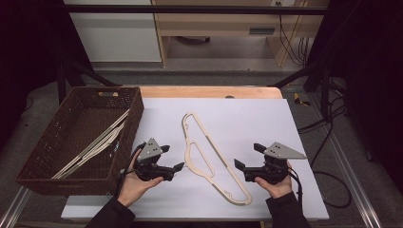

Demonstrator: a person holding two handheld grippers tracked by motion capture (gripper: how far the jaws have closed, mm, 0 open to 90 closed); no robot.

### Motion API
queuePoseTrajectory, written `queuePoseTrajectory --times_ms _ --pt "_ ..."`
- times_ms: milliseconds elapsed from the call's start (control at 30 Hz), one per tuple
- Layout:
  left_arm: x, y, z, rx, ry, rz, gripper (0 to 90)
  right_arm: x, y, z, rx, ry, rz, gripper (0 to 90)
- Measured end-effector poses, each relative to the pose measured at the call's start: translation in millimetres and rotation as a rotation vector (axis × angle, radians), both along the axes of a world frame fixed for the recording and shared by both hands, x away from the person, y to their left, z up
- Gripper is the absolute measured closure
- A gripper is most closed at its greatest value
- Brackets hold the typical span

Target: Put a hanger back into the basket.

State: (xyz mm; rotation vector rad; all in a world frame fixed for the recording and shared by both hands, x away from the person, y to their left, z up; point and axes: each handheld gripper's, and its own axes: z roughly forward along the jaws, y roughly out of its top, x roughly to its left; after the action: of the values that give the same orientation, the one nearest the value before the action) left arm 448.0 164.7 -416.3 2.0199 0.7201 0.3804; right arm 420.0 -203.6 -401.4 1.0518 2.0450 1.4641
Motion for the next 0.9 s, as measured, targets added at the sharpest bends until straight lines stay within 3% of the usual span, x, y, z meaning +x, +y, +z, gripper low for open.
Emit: queuePoseTrajectory --times_ms 267,367,767,900 --pt "8.8 -5.9 -19.6 0.052 0.042 -0.005 29.9 -1.9 4.4 -3.2 0.0 0.007 0.015 7.7" --pt "13.2 -10.9 -29.5 0.095 0.058 -0.019 35.5 -1.5 5.9 -4.6 -0.004 0.011 0.016 7.8" --pt "22.6 -22.4 -50.8 0.195 0.105 -0.035 55.7 -0.6 8.2 -7.7 -0.01 0.02 0.024 7.8" --pt "25.0 -22.0 -54.1 0.207 0.121 -0.035 62.0 -0.5 9.3 -8.3 -0.012 0.024 0.023 7.8"
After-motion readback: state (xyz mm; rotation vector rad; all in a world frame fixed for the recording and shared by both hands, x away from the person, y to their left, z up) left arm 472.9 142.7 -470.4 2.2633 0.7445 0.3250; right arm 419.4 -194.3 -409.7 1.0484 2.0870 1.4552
